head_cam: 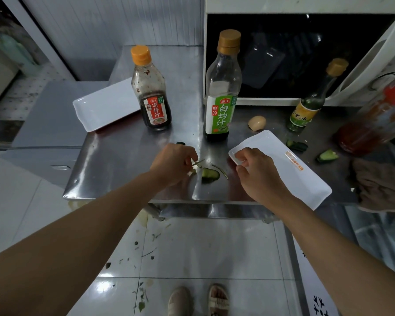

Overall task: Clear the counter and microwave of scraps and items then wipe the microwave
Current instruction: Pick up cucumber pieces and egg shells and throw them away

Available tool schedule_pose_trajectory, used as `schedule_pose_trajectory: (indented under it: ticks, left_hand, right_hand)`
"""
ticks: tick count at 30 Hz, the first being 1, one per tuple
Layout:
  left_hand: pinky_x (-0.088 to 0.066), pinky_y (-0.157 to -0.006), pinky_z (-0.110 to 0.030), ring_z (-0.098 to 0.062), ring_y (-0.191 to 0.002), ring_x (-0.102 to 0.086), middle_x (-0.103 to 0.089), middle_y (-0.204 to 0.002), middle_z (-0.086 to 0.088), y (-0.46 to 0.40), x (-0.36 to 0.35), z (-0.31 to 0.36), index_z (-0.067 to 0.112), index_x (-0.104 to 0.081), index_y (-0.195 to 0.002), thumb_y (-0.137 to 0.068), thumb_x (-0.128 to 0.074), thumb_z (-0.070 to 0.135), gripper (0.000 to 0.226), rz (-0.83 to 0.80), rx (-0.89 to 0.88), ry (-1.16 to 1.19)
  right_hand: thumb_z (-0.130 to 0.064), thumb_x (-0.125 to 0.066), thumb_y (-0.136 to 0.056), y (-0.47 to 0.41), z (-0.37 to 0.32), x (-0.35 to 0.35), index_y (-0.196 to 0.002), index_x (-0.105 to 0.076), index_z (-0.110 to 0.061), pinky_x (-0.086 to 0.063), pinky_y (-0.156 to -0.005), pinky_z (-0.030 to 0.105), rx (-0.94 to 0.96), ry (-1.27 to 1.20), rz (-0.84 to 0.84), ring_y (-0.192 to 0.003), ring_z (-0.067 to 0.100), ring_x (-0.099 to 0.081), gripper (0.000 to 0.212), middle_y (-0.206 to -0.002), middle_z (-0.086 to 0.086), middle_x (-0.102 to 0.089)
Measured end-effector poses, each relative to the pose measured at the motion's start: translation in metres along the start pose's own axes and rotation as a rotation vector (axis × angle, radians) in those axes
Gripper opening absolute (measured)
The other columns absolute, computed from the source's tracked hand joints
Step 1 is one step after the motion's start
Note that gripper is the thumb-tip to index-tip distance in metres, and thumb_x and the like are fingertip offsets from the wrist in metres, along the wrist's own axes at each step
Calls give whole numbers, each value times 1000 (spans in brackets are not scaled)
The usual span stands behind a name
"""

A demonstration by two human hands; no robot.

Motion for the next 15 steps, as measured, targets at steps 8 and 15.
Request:
schedule_pose_trajectory:
  ticks: [8,15]
  left_hand:
    - [-53,-76,-32,-23,-93,-63,-67,-103,-4,-24,2,7,23,-68,-109,-85,-63,12,28,-70,-99,-282]
    - [-52,-73,-37,-22,-90,-57,-60,-100,-5,-26,0,11,16,-69,-97,-86,-59,12,16,-123,-165,-392]
  right_hand:
    - [-15,-55,-92,-4,3,2,-124,-54,-11,-40,-92,23,-14,-1,9,-113,22,-55,32,-128,7,-57]
    - [-16,-56,-92,-4,6,0,-125,-54,-11,-42,-96,26,-23,-9,0,-114,22,-56,33,-129,7,-57]
Point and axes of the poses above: each hand's wrist, its own y-axis away from the middle knuckle, its own x-axis out of the back of the hand, z = x × y, the point moved 3 cm from there along -y, towards the middle knuckle
